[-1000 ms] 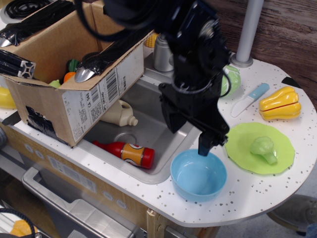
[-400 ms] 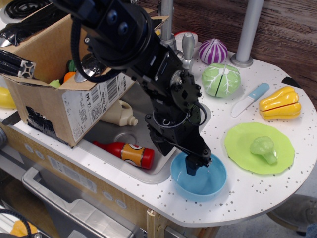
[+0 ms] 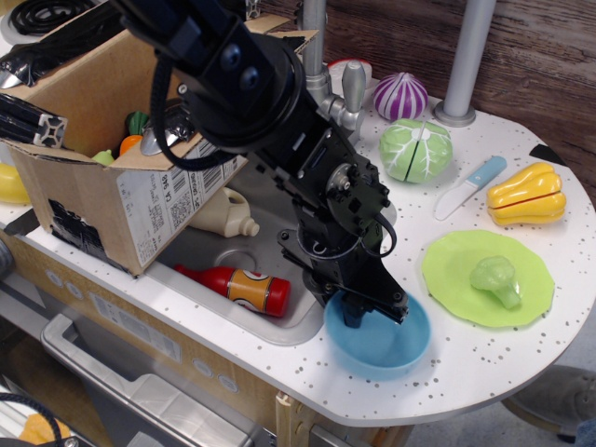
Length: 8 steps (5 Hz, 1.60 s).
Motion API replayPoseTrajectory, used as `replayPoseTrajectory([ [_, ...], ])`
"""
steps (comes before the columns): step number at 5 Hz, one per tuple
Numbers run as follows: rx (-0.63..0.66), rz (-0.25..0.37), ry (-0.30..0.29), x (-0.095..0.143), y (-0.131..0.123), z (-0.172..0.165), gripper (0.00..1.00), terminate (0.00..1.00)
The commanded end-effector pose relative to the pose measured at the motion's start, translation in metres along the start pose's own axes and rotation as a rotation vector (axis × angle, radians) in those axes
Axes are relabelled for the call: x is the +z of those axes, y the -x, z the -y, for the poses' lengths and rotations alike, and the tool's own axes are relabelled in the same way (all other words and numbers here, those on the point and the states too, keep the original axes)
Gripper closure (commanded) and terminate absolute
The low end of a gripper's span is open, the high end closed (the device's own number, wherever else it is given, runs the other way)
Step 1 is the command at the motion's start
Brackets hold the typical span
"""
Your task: Pick up bowl and put in small4fbox
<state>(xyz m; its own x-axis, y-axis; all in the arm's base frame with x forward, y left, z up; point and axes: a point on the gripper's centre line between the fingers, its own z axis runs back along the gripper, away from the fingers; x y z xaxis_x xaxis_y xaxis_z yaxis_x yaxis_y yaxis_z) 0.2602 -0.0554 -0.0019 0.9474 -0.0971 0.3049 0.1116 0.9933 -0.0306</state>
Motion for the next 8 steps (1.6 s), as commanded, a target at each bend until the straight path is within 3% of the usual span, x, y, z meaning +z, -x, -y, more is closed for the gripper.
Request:
replayPoseTrajectory([
  [1,-0.01,-0.032,-0.027,0.049,-0.017,0.005,1.0,0.0],
  [3,-0.124,-0.122,-0.186,0.14,-0.056,-0.045,1.0,0.0],
  [4,-0.198,-0.109,-0.251,0.178,-0.076,-0.081,1.0,0.0],
  [6,-0.381,-0.02,-0.306,0.211,-0.096,-0.166,1.0,0.0],
  [7,-0.393,0.01,-0.266,0.203,-0.102,-0.199,1.0,0.0],
  [8,-0.421,0.025,-0.179,0.187,-0.101,-0.217,0.0,0.0],
])
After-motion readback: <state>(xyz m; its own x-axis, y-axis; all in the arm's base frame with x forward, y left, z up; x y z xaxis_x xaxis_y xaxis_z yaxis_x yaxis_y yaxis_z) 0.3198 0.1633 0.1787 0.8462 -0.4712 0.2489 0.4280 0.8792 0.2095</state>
